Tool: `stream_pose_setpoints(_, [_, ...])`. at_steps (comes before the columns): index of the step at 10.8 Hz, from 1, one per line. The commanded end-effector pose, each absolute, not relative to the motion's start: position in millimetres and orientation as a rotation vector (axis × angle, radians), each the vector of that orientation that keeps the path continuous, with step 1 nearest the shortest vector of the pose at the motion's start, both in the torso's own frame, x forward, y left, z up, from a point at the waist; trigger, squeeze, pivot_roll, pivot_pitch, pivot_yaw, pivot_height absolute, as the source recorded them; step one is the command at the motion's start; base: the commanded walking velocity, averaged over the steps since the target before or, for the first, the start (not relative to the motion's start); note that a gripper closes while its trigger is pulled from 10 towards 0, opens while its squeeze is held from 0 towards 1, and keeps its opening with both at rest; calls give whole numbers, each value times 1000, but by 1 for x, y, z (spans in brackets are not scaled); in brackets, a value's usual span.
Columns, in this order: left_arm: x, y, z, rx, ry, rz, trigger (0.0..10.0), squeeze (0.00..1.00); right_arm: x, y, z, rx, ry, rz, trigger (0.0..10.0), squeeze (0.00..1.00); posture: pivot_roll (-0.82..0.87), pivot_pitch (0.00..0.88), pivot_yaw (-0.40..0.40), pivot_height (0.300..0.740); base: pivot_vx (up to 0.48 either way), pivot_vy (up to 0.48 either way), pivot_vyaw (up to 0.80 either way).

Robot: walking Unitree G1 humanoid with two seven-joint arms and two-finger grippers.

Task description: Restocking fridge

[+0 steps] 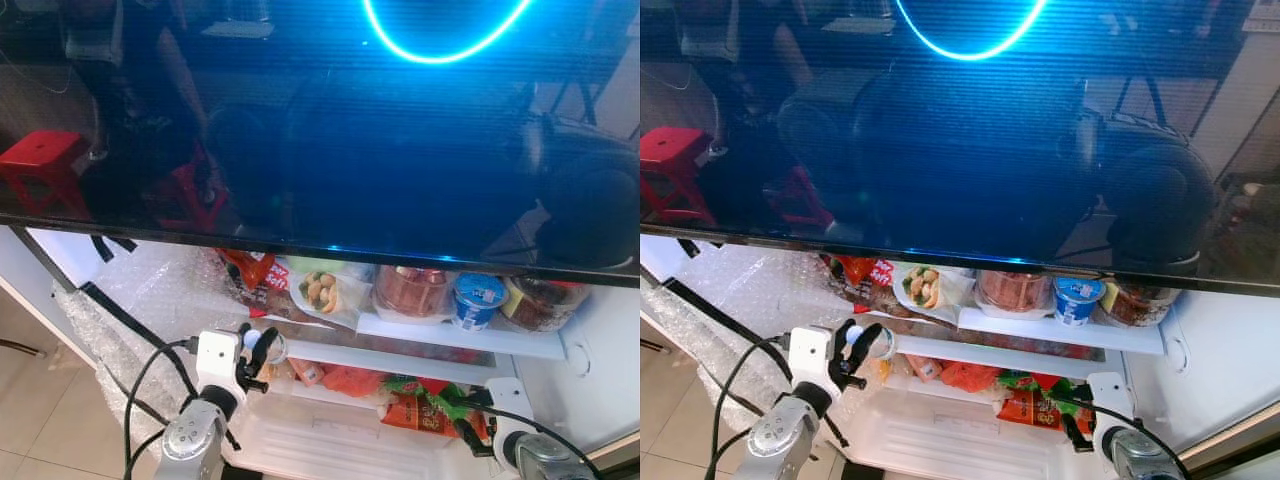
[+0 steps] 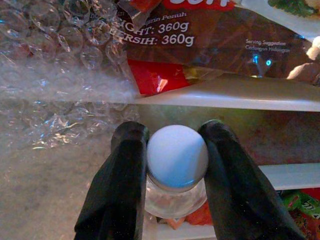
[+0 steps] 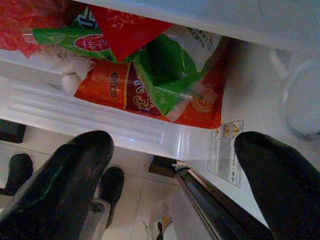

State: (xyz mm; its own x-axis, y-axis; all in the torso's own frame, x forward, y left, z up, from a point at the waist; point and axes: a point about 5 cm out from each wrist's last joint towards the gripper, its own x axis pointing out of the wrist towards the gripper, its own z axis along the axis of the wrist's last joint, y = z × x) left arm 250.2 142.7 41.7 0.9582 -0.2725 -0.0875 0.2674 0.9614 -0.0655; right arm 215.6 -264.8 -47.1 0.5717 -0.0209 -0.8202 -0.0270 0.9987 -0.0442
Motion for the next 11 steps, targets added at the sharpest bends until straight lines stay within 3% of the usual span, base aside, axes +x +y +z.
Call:
stream_pose_setpoints(1, [253,142,48,-40,64,-281,10000,0,214,-265,-48,-39,962,-4,10000,0,12,13,9,740,0,0,0])
stream_pose_setpoints(11, [256,141,49,-33,61,-287,10000,0,213,-264,-48,-28,953,1,10000,0,8,15,11,730,0,0,0])
